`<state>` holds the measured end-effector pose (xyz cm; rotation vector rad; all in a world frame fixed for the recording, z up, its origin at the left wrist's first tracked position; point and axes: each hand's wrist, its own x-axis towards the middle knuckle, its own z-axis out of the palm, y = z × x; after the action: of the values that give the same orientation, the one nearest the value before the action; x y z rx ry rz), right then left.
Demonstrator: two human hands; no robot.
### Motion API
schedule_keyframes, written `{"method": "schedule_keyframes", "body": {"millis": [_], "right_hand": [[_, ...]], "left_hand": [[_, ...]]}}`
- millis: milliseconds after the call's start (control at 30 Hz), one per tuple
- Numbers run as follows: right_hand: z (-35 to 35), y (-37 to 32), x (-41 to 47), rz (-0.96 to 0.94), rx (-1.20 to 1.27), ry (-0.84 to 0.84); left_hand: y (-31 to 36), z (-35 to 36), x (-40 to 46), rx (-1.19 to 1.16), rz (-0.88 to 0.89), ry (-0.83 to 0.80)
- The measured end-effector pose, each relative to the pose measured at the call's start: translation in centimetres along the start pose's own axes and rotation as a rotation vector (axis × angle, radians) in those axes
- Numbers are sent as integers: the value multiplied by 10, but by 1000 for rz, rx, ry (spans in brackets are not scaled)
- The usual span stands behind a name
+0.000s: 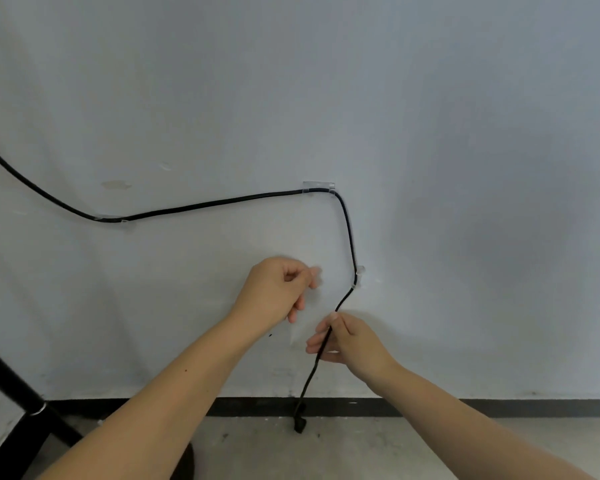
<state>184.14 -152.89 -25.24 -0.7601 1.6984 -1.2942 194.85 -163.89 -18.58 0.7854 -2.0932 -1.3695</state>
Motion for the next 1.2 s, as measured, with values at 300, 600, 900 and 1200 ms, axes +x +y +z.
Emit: {"method": "schedule_keyframes", "body": {"millis": [300, 600, 900, 1200], "right_hand": [[4, 7, -14, 188, 132, -206], [-10, 35, 12, 289, -104, 105], [27, 77, 48, 479, -266, 13], [39, 106, 58, 358, -208, 247]], "left_hand": [[-118, 15, -71, 330, -423, -709], [-182, 11, -86, 221, -426, -548], [-216, 25, -58, 334, -492, -299], [-243, 53, -40, 166, -498, 58]]}}
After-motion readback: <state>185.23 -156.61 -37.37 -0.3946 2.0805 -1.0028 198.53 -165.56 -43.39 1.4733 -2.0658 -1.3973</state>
